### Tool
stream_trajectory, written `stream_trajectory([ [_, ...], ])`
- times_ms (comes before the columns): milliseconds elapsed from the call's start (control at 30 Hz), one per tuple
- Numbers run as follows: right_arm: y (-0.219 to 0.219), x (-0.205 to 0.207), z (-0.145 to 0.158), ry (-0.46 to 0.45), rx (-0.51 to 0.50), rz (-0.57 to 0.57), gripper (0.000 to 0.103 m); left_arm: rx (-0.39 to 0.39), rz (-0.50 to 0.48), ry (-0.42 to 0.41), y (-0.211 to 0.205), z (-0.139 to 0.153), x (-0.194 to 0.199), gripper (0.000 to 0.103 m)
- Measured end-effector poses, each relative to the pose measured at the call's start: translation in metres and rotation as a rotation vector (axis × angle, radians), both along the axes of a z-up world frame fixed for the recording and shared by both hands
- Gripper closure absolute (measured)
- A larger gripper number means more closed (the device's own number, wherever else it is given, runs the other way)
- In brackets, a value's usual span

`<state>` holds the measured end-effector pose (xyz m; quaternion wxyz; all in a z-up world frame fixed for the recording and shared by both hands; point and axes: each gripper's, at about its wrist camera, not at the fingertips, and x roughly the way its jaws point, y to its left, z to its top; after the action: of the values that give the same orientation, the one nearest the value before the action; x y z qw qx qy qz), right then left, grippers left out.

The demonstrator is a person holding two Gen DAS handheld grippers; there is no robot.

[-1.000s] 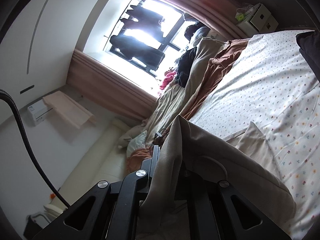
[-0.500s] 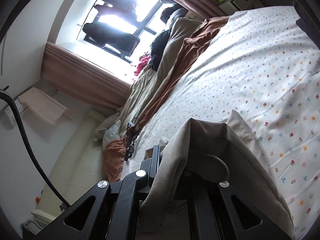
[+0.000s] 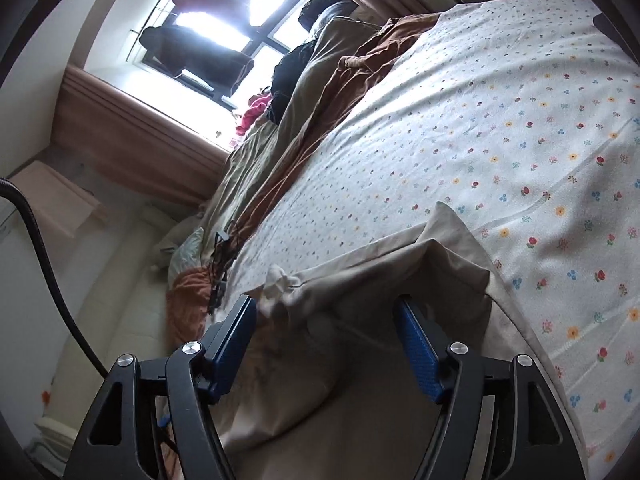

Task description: Fold large clothes

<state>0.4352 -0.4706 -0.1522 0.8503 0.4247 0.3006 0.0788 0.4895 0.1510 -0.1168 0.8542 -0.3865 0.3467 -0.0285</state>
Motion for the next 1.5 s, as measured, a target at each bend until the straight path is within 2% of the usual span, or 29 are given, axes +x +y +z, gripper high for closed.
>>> stream_trajectory([
  [67, -0.003, -0.01, 0.0, 0.012, -0.001, -0.013, 0.032, -0.005, -0.013, -0.001, 0.002, 0.002, -0.006, 0.028],
  [233, -0.002, -0.037, 0.01, 0.033, -0.03, -0.041, 0.032, -0.025, 0.053, 0.005, 0.028, 0.005, -0.037, 0.028],
  [467, 0.026, -0.062, 0.033, 0.045, -0.06, -0.033, 0.032, -0.052, 0.106, 0.027, 0.056, 0.003, -0.09, 0.028],
  [600, 0.058, -0.061, 0.046, 0.053, -0.058, -0.004, 0.032, -0.054, 0.124, 0.048, 0.07, -0.004, -0.118, 0.029],
  [800, 0.119, -0.045, 0.065, 0.052, -0.08, 0.085, 0.033, -0.077, 0.157, 0.105, 0.091, -0.019, -0.149, 0.038],
  [933, 0.155, -0.033, 0.067, 0.077, -0.081, 0.137, 0.033, -0.084, 0.16, 0.132, 0.096, -0.027, -0.16, 0.039],
  [1133, 0.213, -0.003, 0.066, 0.099, -0.105, 0.22, 0.039, -0.128, 0.157, 0.174, 0.098, -0.044, -0.17, 0.049],
  [1267, 0.25, 0.026, 0.052, 0.174, -0.22, 0.278, 0.041, -0.149, 0.15, 0.186, 0.095, -0.05, -0.174, 0.051],
  [1367, 0.275, 0.043, 0.037, 0.234, -0.349, 0.312, 0.045, -0.152, 0.147, 0.19, 0.093, -0.051, -0.176, 0.052],
  [1500, 0.288, 0.062, 0.003, 0.351, -0.475, 0.315, 0.052, -0.162, 0.141, 0.202, 0.09, -0.056, -0.177, 0.06],
])
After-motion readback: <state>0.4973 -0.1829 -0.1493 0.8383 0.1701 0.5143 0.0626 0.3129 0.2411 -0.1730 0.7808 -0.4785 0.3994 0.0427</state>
